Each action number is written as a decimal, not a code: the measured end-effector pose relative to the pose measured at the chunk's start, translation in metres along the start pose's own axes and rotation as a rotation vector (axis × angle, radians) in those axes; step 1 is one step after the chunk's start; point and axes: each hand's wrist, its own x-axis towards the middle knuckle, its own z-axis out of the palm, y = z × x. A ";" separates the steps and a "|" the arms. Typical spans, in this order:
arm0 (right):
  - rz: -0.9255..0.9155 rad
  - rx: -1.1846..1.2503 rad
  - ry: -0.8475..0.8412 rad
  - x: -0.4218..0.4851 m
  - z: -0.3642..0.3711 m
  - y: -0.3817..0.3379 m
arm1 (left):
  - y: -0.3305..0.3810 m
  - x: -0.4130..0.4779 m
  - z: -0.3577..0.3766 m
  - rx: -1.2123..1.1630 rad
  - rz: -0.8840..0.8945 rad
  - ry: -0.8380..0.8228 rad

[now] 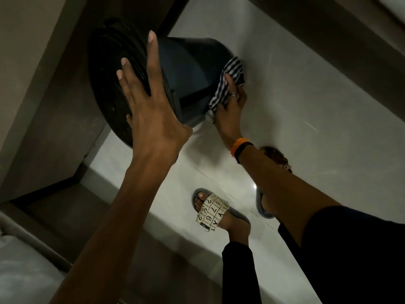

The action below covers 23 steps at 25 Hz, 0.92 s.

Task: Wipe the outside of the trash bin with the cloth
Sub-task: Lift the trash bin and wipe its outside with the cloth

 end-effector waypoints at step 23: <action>-0.539 -0.189 -0.396 -0.001 0.020 -0.045 | 0.022 0.042 -0.018 -0.080 -0.300 0.372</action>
